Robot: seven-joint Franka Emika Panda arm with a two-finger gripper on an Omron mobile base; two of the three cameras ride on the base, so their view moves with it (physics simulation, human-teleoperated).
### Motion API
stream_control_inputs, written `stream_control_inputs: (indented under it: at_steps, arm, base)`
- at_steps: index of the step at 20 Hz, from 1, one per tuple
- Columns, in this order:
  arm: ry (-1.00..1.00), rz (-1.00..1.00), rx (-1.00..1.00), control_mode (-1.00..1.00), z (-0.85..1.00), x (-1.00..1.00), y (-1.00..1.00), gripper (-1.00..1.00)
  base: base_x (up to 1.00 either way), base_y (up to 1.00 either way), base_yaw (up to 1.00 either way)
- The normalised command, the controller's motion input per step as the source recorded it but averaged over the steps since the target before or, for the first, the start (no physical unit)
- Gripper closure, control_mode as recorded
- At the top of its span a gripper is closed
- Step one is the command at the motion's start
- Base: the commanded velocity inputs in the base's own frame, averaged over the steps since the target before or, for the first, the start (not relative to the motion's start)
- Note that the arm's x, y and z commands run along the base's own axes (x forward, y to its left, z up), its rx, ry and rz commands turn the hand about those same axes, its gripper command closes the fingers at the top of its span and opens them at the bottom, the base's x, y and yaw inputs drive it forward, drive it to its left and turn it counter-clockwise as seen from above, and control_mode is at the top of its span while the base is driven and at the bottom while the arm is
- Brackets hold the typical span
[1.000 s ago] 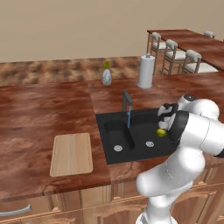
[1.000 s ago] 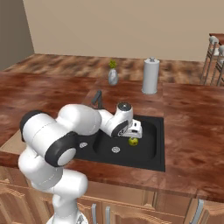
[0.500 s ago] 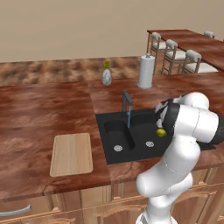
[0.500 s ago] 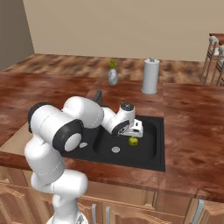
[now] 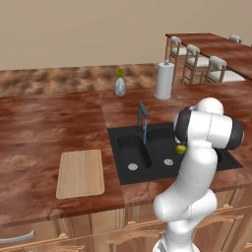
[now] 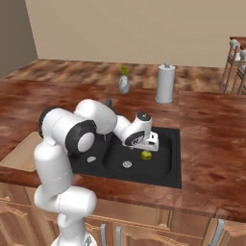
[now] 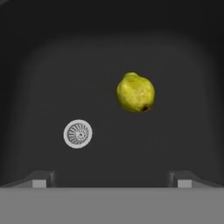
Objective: Pick the pear from the sink and place it on the cutting board to airdry. Then turn off the sink faucet.
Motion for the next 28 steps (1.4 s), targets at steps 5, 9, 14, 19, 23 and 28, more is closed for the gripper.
stream_control_inputs:
  at_steps: [5, 9, 14, 19, 23, 28]
  arm:
    - [0.05, 0.0, 0.0, -1.0, -0.26, 0.2, -0.07, -1.0]
    - [0.03, 0.0, 0.0, -1.0, -0.21, 0.19, -0.04, -1.0]
    - [0.02, 0.0, 0.01, -1.0, -0.13, 0.19, -0.01, -1.0]
    - [0.03, 0.0, 0.01, -1.0, -0.1, 0.21, 0.0, -1.0]
    - [0.01, 0.0, 0.0, -1.0, -0.13, 0.19, 0.0, -1.0]
    - [0.0, 0.0, 0.0, -1.0, -0.14, 0.17, -0.03, -1.0]
  base:
    - [0.0, 0.0, 0.0]
    - [0.0, 0.0, 0.0]
    - [0.0, 0.0, 0.0]
    - [0.0, 0.0, 0.0]
    - [0.0, 0.0, 0.0]
    - [0.0, 0.0, 0.0]
